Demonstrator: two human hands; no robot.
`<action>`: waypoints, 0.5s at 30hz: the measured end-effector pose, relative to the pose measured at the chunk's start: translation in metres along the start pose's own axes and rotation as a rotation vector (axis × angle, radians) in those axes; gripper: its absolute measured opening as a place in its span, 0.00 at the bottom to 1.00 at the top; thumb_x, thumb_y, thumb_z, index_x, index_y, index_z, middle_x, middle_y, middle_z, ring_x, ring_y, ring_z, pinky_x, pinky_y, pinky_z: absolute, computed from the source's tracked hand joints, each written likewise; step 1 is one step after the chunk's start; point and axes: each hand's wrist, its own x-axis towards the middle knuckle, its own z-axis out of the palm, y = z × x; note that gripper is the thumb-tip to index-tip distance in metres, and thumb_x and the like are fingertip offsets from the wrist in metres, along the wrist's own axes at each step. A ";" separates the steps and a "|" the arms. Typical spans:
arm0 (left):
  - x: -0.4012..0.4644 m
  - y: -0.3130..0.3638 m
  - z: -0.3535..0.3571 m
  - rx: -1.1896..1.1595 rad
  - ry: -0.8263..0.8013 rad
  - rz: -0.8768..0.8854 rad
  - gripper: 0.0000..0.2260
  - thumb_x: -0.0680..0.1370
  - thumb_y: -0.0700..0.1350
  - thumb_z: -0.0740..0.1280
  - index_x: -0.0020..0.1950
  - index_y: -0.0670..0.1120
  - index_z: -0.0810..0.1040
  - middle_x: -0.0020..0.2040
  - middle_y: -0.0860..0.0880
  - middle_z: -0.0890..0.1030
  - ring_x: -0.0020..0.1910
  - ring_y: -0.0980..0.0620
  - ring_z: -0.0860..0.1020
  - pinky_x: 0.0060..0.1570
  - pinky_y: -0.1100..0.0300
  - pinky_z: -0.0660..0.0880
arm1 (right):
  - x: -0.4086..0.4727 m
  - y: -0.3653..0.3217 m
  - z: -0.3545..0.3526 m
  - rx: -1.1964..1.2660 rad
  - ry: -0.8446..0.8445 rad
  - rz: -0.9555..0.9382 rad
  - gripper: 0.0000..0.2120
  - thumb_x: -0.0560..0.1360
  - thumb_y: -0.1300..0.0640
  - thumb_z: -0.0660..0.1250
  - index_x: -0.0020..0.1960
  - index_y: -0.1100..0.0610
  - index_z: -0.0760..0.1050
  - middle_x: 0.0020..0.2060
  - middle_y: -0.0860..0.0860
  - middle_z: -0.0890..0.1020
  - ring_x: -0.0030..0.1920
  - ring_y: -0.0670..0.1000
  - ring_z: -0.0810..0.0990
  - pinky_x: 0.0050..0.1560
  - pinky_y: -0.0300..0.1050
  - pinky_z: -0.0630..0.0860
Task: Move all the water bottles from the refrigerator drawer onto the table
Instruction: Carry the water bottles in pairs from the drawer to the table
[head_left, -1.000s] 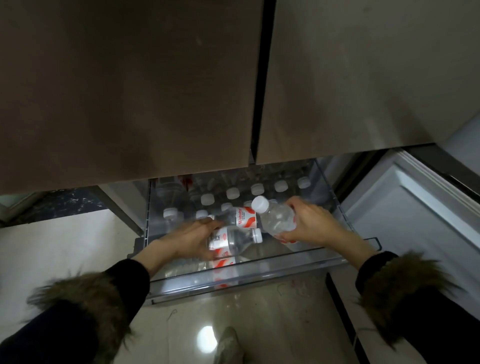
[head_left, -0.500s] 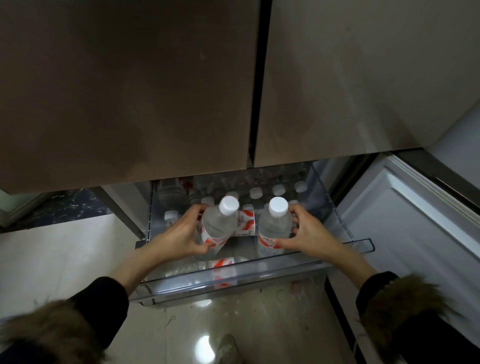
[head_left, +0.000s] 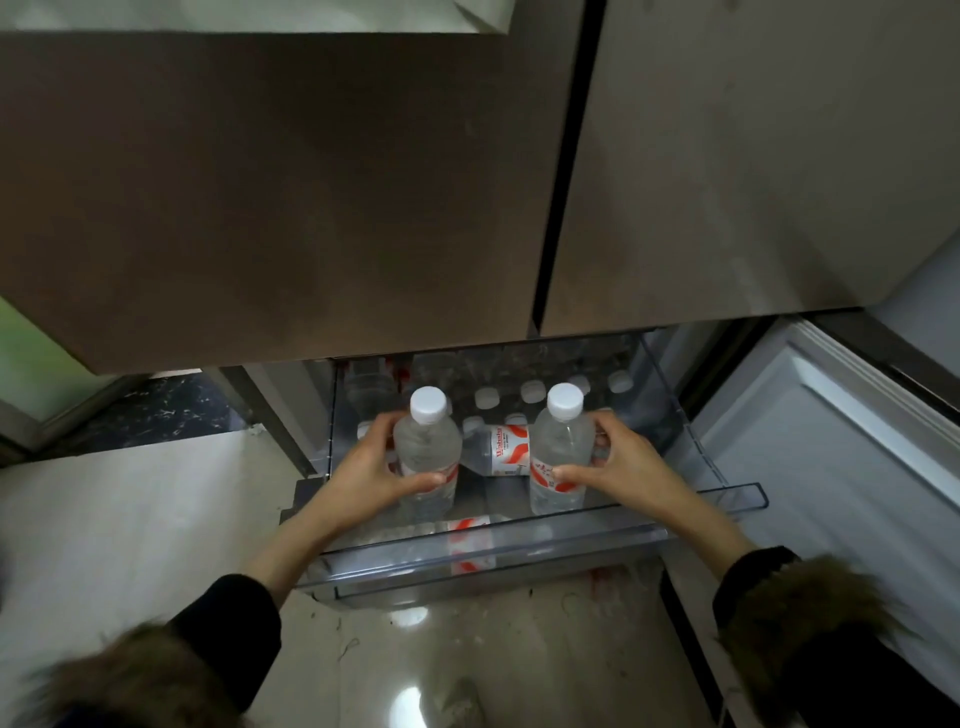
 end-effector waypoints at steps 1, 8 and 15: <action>0.001 0.000 -0.001 0.013 0.025 -0.019 0.34 0.67 0.48 0.76 0.67 0.47 0.62 0.62 0.52 0.71 0.57 0.53 0.73 0.55 0.61 0.72 | 0.000 -0.001 0.002 -0.019 0.012 -0.011 0.34 0.63 0.50 0.77 0.64 0.52 0.66 0.60 0.47 0.74 0.58 0.45 0.74 0.58 0.40 0.72; -0.007 0.017 -0.008 0.165 0.086 0.027 0.35 0.63 0.52 0.77 0.64 0.45 0.66 0.63 0.46 0.76 0.58 0.51 0.76 0.53 0.64 0.72 | -0.013 -0.011 0.004 -0.245 0.089 -0.150 0.33 0.62 0.41 0.75 0.62 0.50 0.68 0.57 0.47 0.77 0.56 0.48 0.76 0.57 0.47 0.75; -0.079 0.067 -0.022 0.068 0.371 0.226 0.34 0.62 0.52 0.76 0.65 0.50 0.68 0.57 0.59 0.73 0.54 0.62 0.74 0.52 0.73 0.69 | -0.066 -0.053 -0.016 -0.020 0.252 -0.482 0.30 0.60 0.45 0.77 0.55 0.45 0.65 0.52 0.43 0.74 0.53 0.45 0.75 0.52 0.40 0.72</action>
